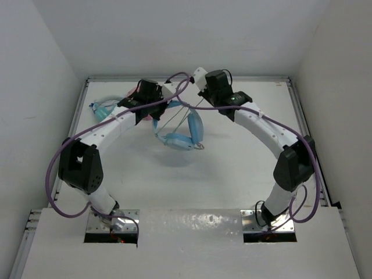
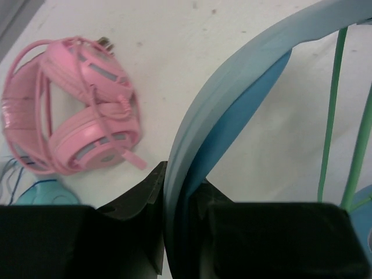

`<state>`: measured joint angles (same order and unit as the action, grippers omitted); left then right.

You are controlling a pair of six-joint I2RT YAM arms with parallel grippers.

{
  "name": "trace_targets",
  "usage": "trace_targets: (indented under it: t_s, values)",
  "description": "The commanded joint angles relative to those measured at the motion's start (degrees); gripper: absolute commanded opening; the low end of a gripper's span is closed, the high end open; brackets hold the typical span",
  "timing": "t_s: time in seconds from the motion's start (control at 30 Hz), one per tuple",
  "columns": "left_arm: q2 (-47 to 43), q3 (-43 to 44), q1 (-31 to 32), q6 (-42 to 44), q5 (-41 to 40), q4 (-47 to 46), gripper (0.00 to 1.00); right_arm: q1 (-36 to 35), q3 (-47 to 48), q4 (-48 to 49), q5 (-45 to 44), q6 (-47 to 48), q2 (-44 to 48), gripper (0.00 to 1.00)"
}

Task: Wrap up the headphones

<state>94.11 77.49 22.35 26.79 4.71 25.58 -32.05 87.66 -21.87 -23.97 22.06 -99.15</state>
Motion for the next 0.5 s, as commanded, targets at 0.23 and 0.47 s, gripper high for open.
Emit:
trace_targets:
  t_s: [0.23, 0.47]
  values:
    - [-3.0, 3.5, 2.4, 0.5, 19.9, 13.3, 0.00, 11.0, -1.6, 6.7, 17.0, -12.1, 4.4, 0.00]
    - [-3.0, 11.4, 0.9, -10.4, 32.7, 16.2, 0.00, 11.8, -13.0, 15.9, 35.2, -19.0, 4.3, 0.00]
